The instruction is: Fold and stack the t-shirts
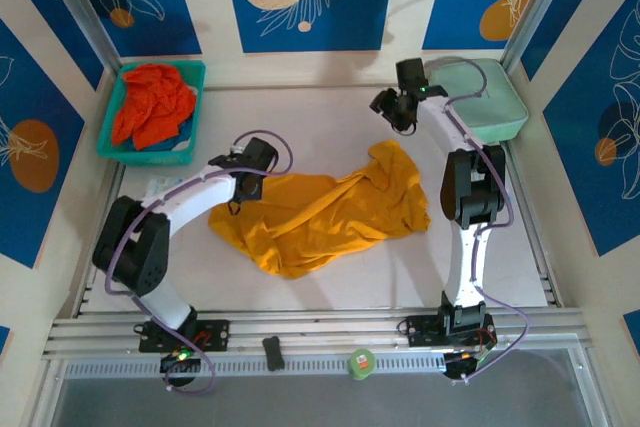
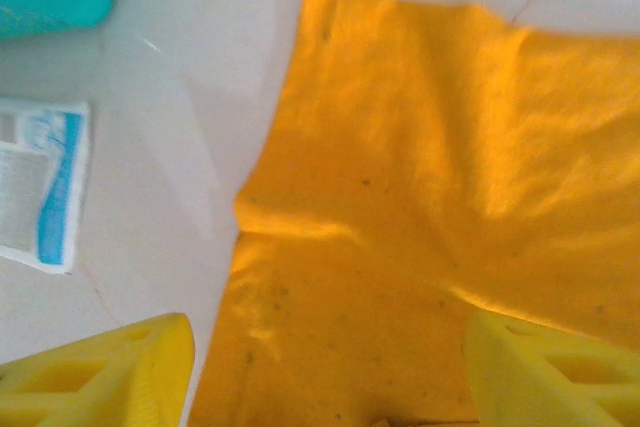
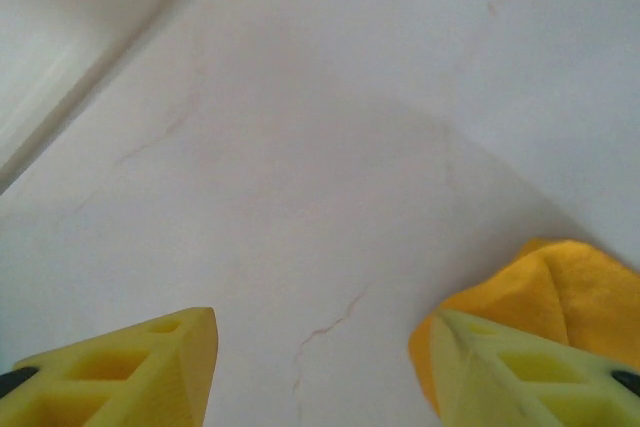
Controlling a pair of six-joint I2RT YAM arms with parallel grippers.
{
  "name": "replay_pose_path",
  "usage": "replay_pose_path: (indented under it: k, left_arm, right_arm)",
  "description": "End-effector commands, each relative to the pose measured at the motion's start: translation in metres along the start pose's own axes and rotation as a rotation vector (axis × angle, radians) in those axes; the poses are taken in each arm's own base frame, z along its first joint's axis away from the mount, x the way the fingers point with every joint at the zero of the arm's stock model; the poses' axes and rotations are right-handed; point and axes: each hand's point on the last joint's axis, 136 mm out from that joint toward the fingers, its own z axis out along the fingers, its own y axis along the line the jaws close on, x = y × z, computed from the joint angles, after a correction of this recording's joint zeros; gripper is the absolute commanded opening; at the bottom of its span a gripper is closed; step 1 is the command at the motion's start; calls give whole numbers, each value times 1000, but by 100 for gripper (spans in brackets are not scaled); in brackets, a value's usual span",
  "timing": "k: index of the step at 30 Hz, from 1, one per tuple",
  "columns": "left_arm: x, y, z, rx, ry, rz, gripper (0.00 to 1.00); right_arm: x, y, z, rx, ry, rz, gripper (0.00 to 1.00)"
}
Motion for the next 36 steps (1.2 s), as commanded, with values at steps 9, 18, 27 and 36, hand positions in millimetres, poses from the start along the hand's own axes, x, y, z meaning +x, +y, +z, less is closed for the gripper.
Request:
replay_pose_path:
  k: [9,18,27,36]
  left_arm:
    - [-11,4,-16,26,-11,-16,69]
    - [15,-12,4,74,66,-42,62]
    - [37,-25,28,71,130,-34,56]
    - [52,-37,50,69,183,-15,54]
  right_arm:
    - [59,-14,18,119,358,-419,29]
    - [85,-25,53,135,457,-379,0]
    - [89,-32,54,185,450,-406,0]
    - [96,-51,60,272,461,-423,0]
